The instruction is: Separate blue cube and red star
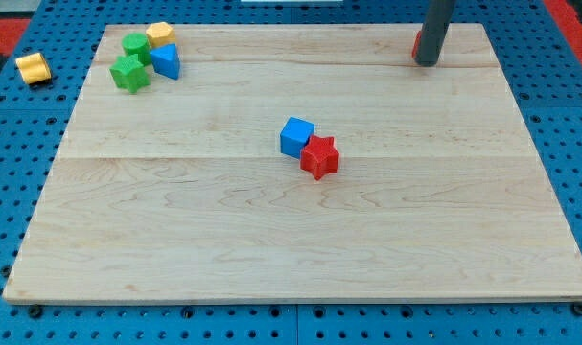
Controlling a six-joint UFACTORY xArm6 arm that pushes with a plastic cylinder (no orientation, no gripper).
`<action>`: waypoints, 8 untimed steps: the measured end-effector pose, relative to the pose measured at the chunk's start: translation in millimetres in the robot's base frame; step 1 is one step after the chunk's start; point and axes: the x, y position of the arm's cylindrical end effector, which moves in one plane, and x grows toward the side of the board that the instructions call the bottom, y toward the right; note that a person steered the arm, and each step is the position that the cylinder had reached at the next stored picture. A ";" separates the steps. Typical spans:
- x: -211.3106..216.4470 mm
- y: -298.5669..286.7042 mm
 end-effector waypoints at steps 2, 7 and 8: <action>149.7 13.9; 313.9 -133.4; 312.9 -122.8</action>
